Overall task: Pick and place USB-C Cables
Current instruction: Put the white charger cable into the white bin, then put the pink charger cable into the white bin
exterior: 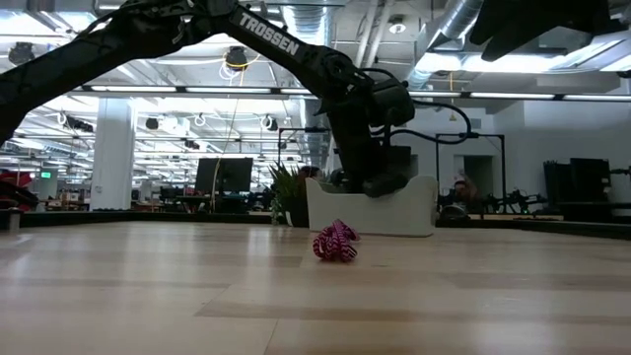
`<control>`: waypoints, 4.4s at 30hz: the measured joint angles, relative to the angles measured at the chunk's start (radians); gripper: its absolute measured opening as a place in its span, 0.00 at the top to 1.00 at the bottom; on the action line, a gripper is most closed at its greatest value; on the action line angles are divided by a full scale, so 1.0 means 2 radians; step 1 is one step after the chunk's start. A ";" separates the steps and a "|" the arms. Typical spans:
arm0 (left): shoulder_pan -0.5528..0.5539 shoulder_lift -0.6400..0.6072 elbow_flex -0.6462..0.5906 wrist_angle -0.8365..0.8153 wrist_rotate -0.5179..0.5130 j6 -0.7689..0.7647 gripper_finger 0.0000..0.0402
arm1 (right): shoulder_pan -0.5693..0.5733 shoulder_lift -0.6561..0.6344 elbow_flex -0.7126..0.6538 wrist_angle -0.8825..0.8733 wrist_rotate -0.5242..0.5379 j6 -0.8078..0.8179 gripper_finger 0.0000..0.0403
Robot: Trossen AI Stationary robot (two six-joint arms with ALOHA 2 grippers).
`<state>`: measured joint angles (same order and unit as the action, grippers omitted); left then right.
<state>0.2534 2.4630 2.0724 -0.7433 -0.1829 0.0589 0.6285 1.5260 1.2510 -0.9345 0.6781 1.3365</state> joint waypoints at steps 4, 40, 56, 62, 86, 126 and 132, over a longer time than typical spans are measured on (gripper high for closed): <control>0.000 0.000 0.000 0.001 0.000 -0.001 0.45 | 0.000 0.000 0.000 0.001 -0.003 0.000 0.62; -0.084 -0.277 0.000 -0.132 0.009 0.056 0.35 | 0.011 0.000 0.000 0.175 -0.014 -0.222 0.62; -0.152 -0.529 0.000 -0.273 -0.112 -0.060 0.35 | -0.154 0.019 0.000 0.332 -0.232 -0.596 0.44; -0.193 -0.581 0.000 -0.288 -0.151 -0.104 0.35 | -0.192 0.073 0.001 0.352 -0.305 -0.741 0.34; -0.223 -0.566 0.000 -0.393 -0.231 -0.181 0.35 | -0.222 0.208 0.011 0.290 -0.339 -1.033 0.34; -0.223 -0.565 0.000 -0.396 -0.278 -0.163 0.35 | -0.250 0.234 0.015 0.309 -0.366 -0.849 0.97; -0.222 -0.570 0.000 -0.385 -0.281 -0.153 0.35 | -0.262 0.164 0.016 0.351 -0.367 -0.835 0.98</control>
<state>-0.1915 1.3223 2.0720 -1.5136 -0.7457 -0.2470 0.1044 1.8540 1.2823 -0.2323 -0.0557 -0.3325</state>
